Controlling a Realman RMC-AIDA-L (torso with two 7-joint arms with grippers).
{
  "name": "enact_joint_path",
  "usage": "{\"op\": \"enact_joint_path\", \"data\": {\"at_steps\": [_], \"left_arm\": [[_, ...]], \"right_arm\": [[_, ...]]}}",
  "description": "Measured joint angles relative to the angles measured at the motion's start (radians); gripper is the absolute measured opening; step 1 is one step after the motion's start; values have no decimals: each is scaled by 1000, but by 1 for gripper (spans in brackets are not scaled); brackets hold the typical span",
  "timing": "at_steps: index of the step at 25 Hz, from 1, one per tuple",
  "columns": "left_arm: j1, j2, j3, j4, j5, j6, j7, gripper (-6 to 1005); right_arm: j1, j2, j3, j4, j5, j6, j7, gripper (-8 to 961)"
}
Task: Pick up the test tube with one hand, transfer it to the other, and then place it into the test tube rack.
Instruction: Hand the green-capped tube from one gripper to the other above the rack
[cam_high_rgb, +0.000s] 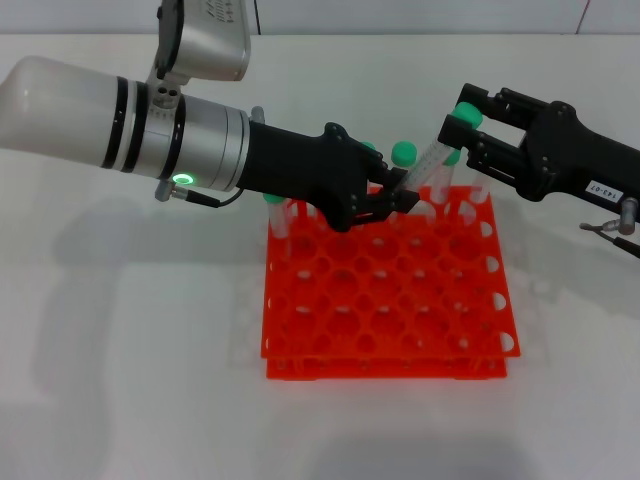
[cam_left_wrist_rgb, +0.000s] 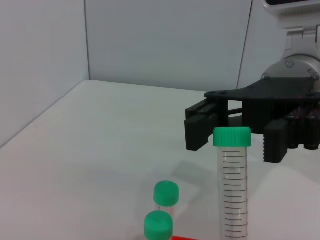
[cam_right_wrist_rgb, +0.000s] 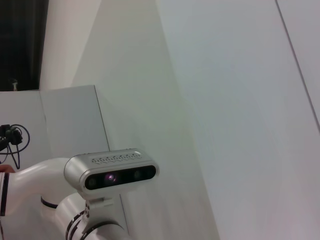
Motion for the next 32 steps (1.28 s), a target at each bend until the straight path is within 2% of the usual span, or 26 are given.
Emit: {"op": "enact_joint_path", "data": {"at_steps": [3, 16, 22, 32], "left_arm": [[0, 0, 0, 0, -4, -1, 0, 191], [0, 0, 2, -5, -7, -1, 2, 192], [0, 0, 3, -10, -8, -2, 3, 192], [-6, -1, 4, -8, -24, -3, -20, 191]], "right_arm": [[0, 0, 0, 0, 0, 3, 0, 527], [1, 0, 8, 0, 0, 3, -1, 460], [1, 1, 4, 0, 0, 7, -1, 266], [1, -1, 2, -1, 2, 12, 1, 259]]}}
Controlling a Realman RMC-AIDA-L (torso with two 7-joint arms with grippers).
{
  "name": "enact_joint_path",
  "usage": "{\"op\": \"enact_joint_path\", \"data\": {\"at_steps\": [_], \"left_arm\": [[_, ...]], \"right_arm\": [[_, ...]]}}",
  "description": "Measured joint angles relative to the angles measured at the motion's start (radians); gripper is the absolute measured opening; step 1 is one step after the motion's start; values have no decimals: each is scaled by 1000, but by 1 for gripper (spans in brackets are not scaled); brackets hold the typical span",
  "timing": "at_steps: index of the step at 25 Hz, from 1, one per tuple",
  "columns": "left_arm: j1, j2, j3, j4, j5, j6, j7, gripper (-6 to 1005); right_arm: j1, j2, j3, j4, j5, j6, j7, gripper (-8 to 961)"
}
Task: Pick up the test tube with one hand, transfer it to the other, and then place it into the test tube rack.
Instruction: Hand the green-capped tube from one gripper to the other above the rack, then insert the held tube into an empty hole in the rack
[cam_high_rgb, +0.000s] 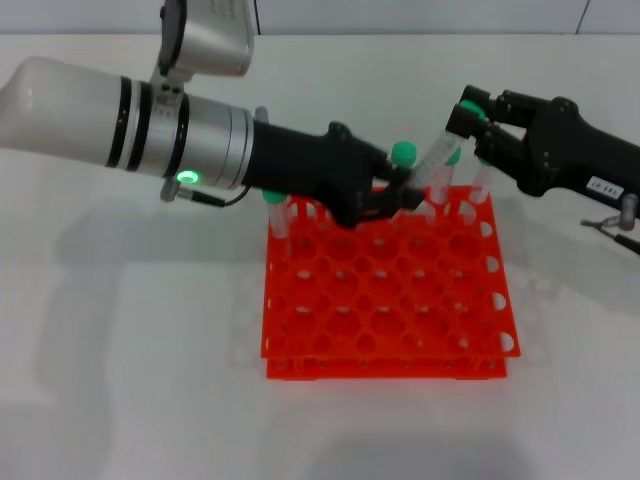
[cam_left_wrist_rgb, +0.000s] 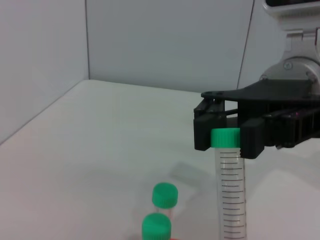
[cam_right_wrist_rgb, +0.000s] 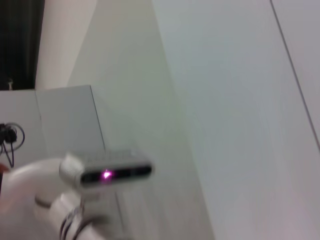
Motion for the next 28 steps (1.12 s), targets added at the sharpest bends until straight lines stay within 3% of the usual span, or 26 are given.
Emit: {"op": "enact_joint_path", "data": {"at_steps": [8, 11, 16, 19, 23, 28], "left_arm": [[-4, 4, -1, 33, -1, -9, -87, 289], [0, 5, 0, 80, 19, -2, -144, 409], [39, 6, 0, 318, 127, 92, -390, 623], [98, 7, 0, 535, 184, 170, -563, 762], [179, 4, 27, 806, 248, 220, -749, 850], [312, 2, 153, 1050, 314, 209, -871, 893]], "right_arm": [[-1, -2, -2, -1, -4, -1, 9, 258], [-1, -2, -2, -1, -6, -11, 12, 258], [-9, -6, -3, -15, -11, -44, 23, 260], [-16, -7, -8, -40, -12, -48, 23, 261], [-15, -7, -32, -64, -12, -58, 26, 262], [-7, -7, -68, -77, -12, -66, 28, 264]]}}
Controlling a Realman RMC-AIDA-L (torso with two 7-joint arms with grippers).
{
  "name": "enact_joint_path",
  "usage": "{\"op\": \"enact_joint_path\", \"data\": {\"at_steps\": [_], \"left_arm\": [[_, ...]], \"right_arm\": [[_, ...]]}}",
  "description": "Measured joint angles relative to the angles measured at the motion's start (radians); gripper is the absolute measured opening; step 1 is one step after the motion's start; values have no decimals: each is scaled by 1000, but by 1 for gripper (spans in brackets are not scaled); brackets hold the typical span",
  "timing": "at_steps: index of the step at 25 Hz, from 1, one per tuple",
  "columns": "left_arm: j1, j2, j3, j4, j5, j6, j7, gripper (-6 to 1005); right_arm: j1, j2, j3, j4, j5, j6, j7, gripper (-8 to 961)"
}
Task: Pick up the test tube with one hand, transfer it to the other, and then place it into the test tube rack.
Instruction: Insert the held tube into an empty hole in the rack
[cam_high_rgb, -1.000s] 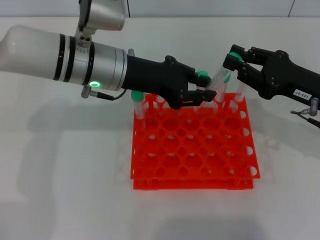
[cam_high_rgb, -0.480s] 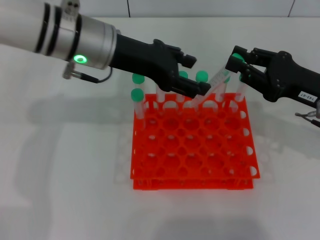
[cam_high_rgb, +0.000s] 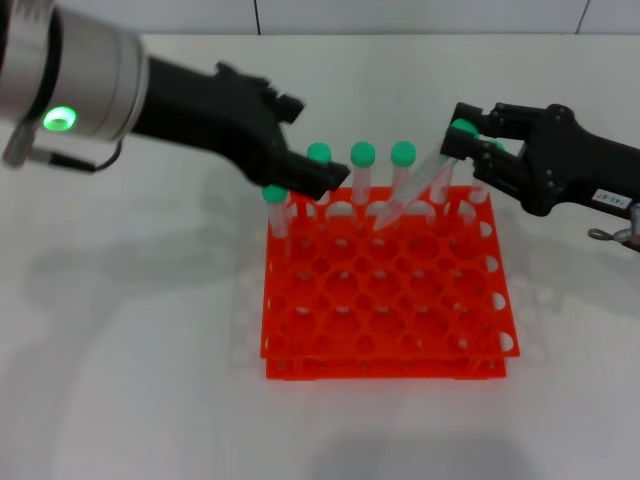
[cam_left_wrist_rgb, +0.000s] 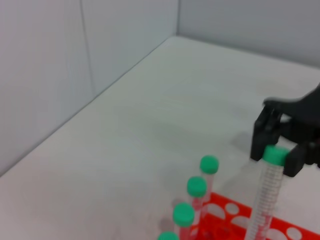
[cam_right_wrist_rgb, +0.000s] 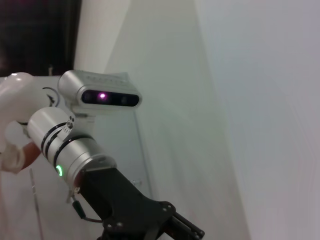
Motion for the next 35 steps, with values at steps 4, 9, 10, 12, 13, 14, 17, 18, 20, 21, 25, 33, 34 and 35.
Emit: {"op": "enact_joint_path", "data": {"at_steps": [4, 9, 10, 12, 13, 14, 17, 18, 20, 21, 25, 33, 34, 35], "left_arm": [[171, -1, 64, 123, -25, -84, -7, 893], [361, -2, 73, 171, -122, -162, 77, 894], [398, -2, 71, 174, -149, -173, 109, 894], [470, -2, 68, 175, -217, -198, 193, 894], [500, -2, 67, 172, -245, -211, 231, 894], [528, -2, 66, 165, -269, -230, 265, 894], [582, -3, 67, 133, -306, -283, 327, 894], [597, -3, 67, 114, -318, -300, 347, 894], [616, -4, 67, 77, -347, -319, 381, 893], [628, -4, 65, 57, -364, -327, 402, 893], [669, -4, 45, -45, -477, -349, 534, 892], [704, -5, 15, -298, -701, -338, 832, 891], [710, -5, 15, -326, -727, -335, 875, 891], [713, -5, 13, -350, -749, -332, 906, 891]], "right_arm": [[30, 0, -33, -7, 0, 3, 4, 265], [48, 0, -61, -49, 0, 16, 42, 266], [51, 0, -69, -61, 0, 21, 50, 267], [59, 1, -86, -84, 1, 28, 68, 267], [63, 1, -90, -90, 1, 30, 75, 268], [73, 2, -98, -98, 2, 33, 87, 268], [98, 1, -116, -104, 1, 42, 109, 269], [106, 1, -121, -105, 1, 46, 116, 269], [118, 1, -136, -112, 0, 56, 128, 270], [123, 1, -144, -119, 0, 64, 134, 270], [144, 4, -163, -132, 0, 92, 150, 272], [182, 7, -196, -133, 6, 129, 185, 274], [188, 8, -205, -133, 6, 138, 187, 275], [192, 8, -214, -133, 7, 148, 188, 275]]}}
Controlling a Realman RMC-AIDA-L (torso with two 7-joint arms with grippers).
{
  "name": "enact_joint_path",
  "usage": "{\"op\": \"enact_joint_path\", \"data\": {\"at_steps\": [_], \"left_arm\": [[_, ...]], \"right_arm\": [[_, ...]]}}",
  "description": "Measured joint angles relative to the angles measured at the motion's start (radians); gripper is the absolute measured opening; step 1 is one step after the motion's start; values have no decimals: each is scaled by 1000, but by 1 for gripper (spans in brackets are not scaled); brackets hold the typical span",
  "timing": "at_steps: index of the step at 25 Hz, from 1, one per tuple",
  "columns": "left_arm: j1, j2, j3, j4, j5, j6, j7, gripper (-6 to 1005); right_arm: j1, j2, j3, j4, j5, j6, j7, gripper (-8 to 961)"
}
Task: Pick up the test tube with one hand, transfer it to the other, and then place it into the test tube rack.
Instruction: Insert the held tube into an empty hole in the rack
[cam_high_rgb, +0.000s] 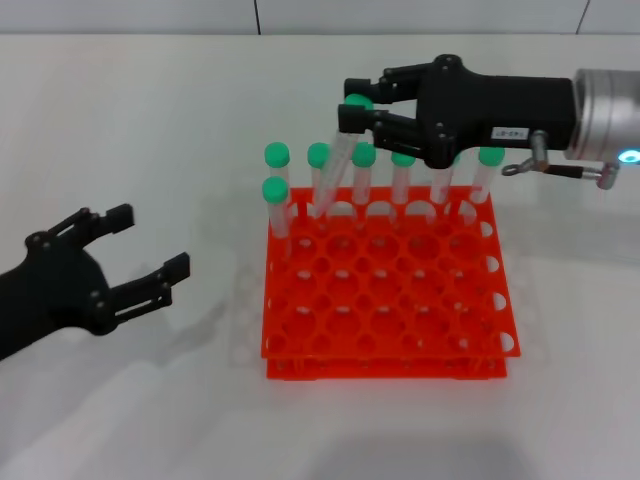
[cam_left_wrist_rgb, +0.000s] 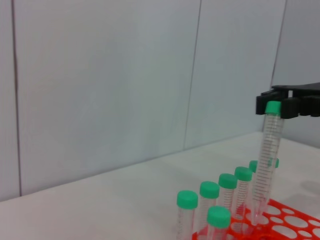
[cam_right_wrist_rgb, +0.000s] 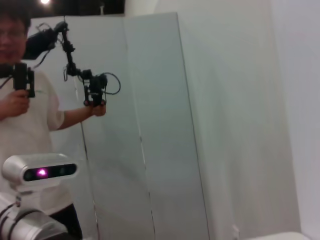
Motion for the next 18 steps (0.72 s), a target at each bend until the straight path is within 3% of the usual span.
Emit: {"op": "enact_joint_path", "data": {"at_steps": [11, 18], "left_arm": [[-80, 7, -148, -246, -33, 139, 84, 889], [-139, 9, -190, -298, 36, 147, 79, 888]], "right_arm": [[14, 9, -23, 16, 5, 85, -12, 279], [15, 10, -47, 43, 17, 108, -57, 281]]}}
